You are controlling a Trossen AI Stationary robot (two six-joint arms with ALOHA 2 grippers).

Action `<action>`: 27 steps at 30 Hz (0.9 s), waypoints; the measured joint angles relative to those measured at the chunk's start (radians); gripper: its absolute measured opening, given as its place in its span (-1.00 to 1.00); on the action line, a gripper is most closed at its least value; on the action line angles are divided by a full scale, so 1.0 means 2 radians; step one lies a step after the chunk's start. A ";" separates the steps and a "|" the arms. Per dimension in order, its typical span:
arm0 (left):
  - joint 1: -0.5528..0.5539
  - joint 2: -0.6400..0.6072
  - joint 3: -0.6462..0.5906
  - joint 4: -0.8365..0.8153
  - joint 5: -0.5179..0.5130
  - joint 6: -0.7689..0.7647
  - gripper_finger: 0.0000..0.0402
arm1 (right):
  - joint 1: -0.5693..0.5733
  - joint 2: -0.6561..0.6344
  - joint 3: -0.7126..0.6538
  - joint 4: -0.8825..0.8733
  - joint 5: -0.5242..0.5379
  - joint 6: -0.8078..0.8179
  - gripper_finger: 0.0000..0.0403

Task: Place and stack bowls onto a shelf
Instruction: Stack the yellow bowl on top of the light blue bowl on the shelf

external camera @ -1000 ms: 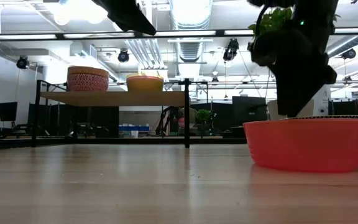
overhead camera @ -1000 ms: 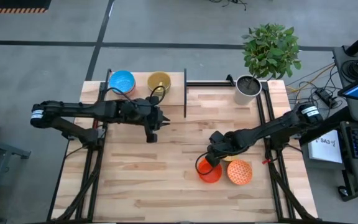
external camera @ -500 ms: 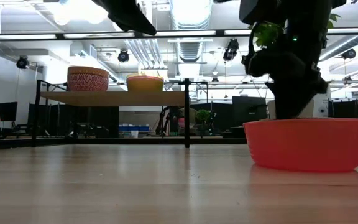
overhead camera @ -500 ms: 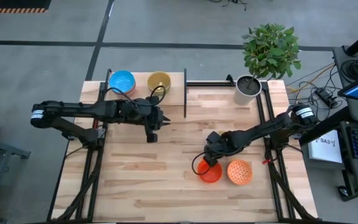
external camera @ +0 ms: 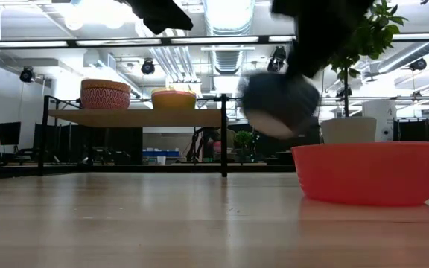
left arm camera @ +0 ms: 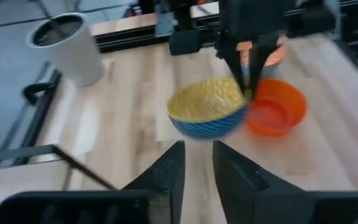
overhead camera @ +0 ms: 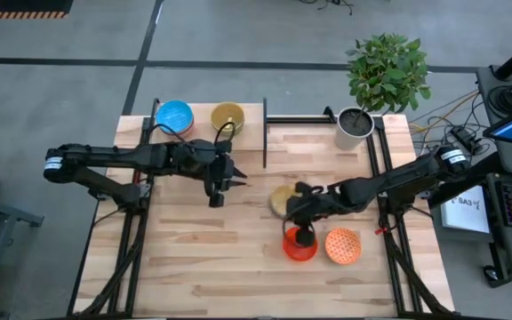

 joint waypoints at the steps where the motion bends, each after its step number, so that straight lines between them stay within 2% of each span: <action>1: 0.000 0.000 0.000 0.000 0.013 0.000 -0.63 | 0.000 -0.003 -0.001 0.032 -0.028 -0.029 -0.93; 5: -0.001 0.003 0.000 0.008 0.080 0.000 -0.43 | -0.012 -0.003 -0.002 0.121 -0.165 -0.111 -0.94; 8: -0.005 0.014 0.000 0.009 0.143 0.012 -0.28 | -0.015 0.004 -0.002 0.139 -0.217 -0.145 -0.94; 13: -0.021 0.057 0.000 0.050 0.182 0.052 -0.14 | -0.023 0.013 -0.003 0.141 -0.226 -0.159 -0.94; 18: -0.024 0.109 0.000 0.073 0.274 0.101 -0.12 | -0.026 0.017 -0.003 0.142 -0.252 -0.159 -0.94; 27: -0.023 0.161 0.000 0.102 0.276 0.105 -0.14 | -0.026 0.017 -0.003 0.151 -0.270 -0.165 -0.94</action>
